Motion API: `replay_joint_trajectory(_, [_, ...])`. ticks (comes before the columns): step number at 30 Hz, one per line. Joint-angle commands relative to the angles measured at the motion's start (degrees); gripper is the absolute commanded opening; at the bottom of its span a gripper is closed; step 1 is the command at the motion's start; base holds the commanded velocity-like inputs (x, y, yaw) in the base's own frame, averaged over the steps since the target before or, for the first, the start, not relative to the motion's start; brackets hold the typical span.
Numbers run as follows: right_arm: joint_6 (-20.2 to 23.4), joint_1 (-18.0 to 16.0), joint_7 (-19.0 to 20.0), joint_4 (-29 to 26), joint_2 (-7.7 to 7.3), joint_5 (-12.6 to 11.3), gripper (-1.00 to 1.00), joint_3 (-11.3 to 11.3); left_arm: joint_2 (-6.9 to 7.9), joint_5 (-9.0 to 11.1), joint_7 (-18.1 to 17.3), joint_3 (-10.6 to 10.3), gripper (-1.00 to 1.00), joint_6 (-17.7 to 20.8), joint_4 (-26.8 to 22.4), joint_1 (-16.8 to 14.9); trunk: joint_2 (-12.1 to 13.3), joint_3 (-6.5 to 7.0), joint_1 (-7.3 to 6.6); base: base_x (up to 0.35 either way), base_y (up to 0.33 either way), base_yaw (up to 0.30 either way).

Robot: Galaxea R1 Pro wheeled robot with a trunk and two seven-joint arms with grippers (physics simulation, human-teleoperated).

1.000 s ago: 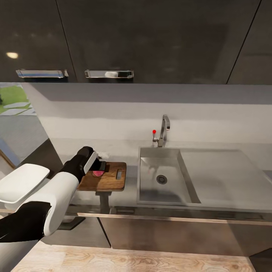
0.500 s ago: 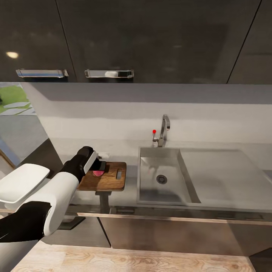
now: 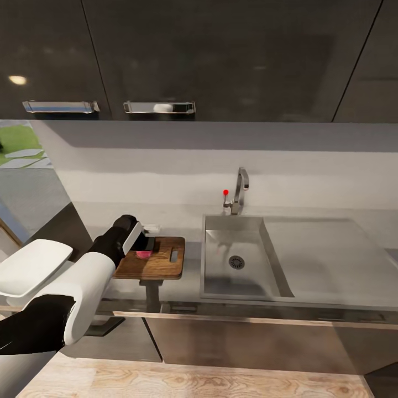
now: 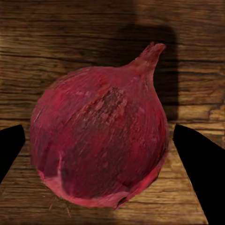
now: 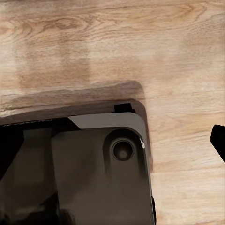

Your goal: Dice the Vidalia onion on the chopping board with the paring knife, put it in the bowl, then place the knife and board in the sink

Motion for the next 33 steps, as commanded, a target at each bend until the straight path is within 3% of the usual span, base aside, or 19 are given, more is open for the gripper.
replay_joint_trajectory(1, [-0.2,0.0,0.1,0.1,0.0,0.0,1.0,-0.3,0.03,0.6,0.5,-0.3,1.0,0.2,0.0,0.0,-0.1,-0.11,0.03,0.0,0.0,0.0])
replay_joint_trajectory(33, [-0.2,0.0,0.1,0.1,0.01,0.0,1.0,-0.3,0.12,0.4,0.6,-0.3,1.0,0.2,-0.5,0.0,-0.1,-0.11,0.03,0.0,0.0,0.0])
